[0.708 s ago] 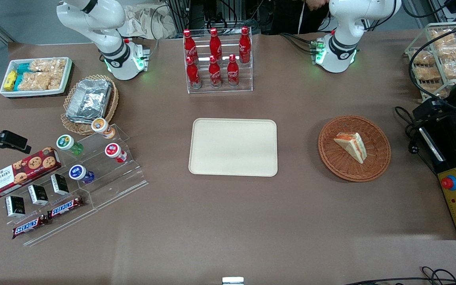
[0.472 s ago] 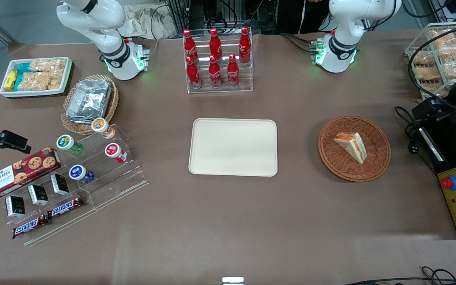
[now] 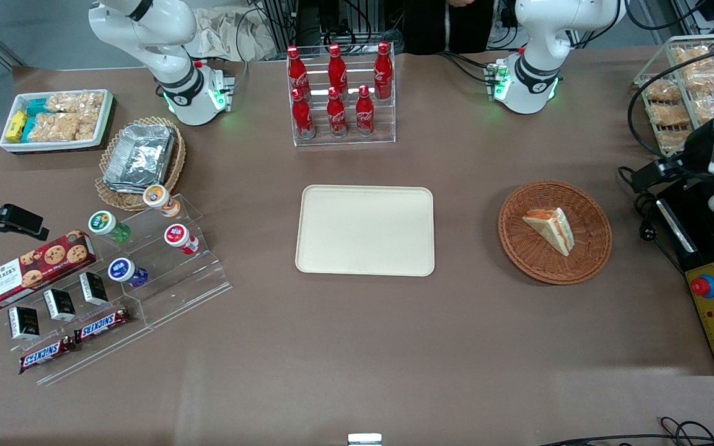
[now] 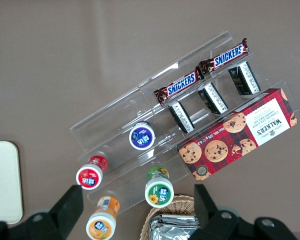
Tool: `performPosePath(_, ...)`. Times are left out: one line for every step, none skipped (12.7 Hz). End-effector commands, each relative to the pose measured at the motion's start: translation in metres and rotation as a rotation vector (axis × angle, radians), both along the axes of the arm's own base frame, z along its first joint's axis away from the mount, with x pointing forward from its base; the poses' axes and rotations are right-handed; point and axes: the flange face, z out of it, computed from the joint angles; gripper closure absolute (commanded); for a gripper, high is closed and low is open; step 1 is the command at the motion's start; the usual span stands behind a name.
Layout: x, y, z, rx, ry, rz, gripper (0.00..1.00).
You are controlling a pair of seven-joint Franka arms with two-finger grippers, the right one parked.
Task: Place sandwich from basket to tray
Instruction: 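Move the left gripper over the wrapped sandwich in the wicker basket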
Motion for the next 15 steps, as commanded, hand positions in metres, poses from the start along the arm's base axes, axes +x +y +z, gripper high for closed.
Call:
performPosePath(-0.050, 0.000, -0.050, -0.012, -0.106, 0.215, 0.00)
performPosePath(-0.059, 0.000, -0.079, -0.013, -0.121, 0.316, 0.00)
performPosePath(-0.060, -0.002, -0.101, -0.008, -0.112, 0.366, 0.00)
performPosePath(-0.060, -0.005, -0.117, -0.005, -0.105, 0.382, 0.00)
performPosePath(-0.061, -0.005, -0.130, -0.006, -0.106, 0.394, 0.00)
performPosePath(-0.063, -0.005, -0.152, -0.004, -0.099, 0.404, 0.00)
performPosePath(-0.063, -0.005, -0.172, -0.004, -0.104, 0.442, 0.00)
performPosePath(-0.059, -0.008, -0.190, -0.004, -0.114, 0.504, 0.00)
performPosePath(-0.056, -0.017, -0.208, 0.001, -0.110, 0.527, 0.00)
performPosePath(-0.055, -0.023, -0.224, 0.005, -0.101, 0.523, 0.00)
performPosePath(-0.058, -0.023, -0.240, 0.007, -0.096, 0.526, 0.00)
performPosePath(-0.066, -0.022, -0.257, -0.001, -0.116, 0.532, 0.00)
performPosePath(-0.072, -0.020, -0.274, -0.009, -0.136, 0.541, 0.00)
performPosePath(-0.074, -0.018, -0.288, -0.010, -0.139, 0.544, 0.00)
performPosePath(-0.078, -0.018, -0.301, -0.007, -0.130, 0.543, 0.00)
